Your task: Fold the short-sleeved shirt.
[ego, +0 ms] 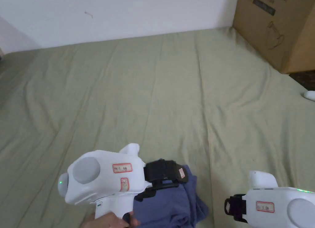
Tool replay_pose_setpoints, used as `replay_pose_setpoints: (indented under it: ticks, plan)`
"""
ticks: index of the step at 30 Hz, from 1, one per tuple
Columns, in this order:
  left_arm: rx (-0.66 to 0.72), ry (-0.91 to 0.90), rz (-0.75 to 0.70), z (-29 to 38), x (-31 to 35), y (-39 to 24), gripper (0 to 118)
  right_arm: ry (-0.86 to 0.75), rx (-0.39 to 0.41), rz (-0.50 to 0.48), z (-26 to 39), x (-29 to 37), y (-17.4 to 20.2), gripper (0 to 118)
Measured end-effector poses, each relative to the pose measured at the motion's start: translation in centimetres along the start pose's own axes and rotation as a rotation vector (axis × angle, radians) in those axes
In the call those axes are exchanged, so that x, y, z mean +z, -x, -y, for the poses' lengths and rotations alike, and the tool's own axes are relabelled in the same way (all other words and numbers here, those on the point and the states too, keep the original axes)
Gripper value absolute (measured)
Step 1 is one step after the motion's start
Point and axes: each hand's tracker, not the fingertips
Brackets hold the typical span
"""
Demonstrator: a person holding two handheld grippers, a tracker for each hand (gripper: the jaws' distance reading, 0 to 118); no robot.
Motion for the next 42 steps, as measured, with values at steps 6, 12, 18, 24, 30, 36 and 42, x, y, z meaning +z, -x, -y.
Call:
replay_pose_setpoints:
  ticks: [6,12,18,24,30,36,42]
  plan:
    - [0.059,-0.178,-0.080,-0.4,6.2,4.0,7,-0.001,-0.010,-0.001,-0.1,-0.3,-0.3,0]
    - [0.052,-0.159,-0.249,0.7,5.5,7.2,6,-0.003,0.004,-0.014,-0.4,-0.7,0.3,0]
    - [0.072,0.000,-0.087,2.4,-1.4,6.1,6,0.005,0.002,-0.019,-0.3,-0.7,0.1,0]
    - [-0.001,0.092,-0.114,3.5,-7.9,3.5,2,-0.005,-0.033,-0.008,0.1,0.0,-1.4,0]
    - [-0.073,0.100,-0.127,3.8,-8.9,1.4,1,-0.012,-0.048,0.003,0.0,0.2,-2.1,0]
    - [-0.124,0.169,-0.102,4.9,-11.0,-0.2,0,-0.002,-0.044,-0.004,0.2,-0.1,-1.8,0]
    - [-0.065,0.145,-0.038,4.4,-9.1,0.2,0,-0.011,-0.033,0.000,-0.3,0.4,-1.3,0]
